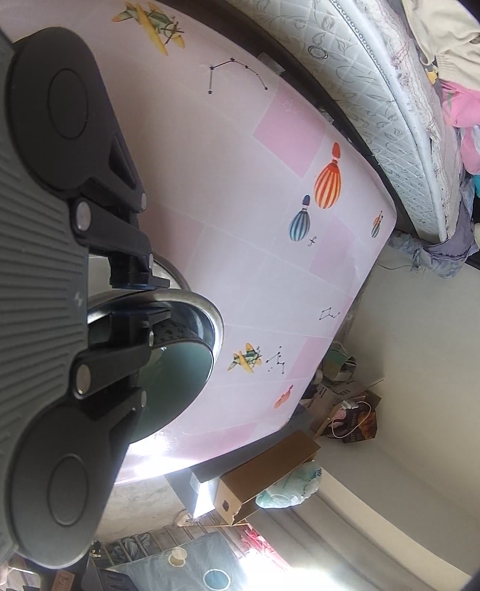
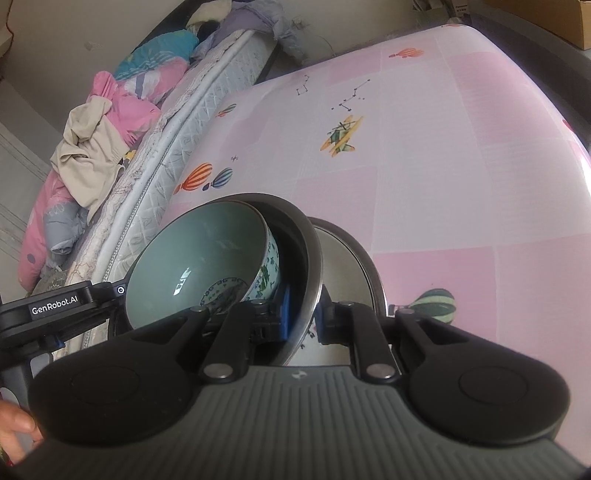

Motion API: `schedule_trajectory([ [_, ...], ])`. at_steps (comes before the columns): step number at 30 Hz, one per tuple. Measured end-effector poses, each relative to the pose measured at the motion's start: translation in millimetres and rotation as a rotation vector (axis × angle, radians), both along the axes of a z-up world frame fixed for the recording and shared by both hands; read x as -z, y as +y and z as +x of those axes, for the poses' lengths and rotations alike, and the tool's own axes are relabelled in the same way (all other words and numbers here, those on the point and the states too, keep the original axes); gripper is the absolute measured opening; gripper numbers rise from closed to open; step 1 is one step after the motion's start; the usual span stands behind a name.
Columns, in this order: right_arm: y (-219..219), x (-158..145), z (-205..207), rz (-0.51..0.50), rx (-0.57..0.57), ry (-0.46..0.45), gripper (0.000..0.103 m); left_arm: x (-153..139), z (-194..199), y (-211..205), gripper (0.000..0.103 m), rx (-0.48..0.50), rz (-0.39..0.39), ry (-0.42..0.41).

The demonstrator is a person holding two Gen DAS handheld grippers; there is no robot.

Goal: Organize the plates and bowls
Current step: 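Lift the steel basin with the teal bowl and carry it over the plate stack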

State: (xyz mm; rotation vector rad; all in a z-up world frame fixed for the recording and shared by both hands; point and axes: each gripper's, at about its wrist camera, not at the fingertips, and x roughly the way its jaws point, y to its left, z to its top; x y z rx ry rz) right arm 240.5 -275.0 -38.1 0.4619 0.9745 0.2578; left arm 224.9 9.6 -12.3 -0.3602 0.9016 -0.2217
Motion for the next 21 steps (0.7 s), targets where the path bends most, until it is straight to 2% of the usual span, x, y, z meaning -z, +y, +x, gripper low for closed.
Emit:
schedule_trajectory([
  [11,-2.9,17.7,-8.7,-0.048,-0.004,0.017,0.013,23.2,-5.4,-6.3,0.011,0.024,0.015,0.044],
  [21,0.5,17.3,-7.6,-0.106,-0.029,-0.006,0.013,28.0,-3.9,-7.7,0.011,0.037,0.026,0.055],
])
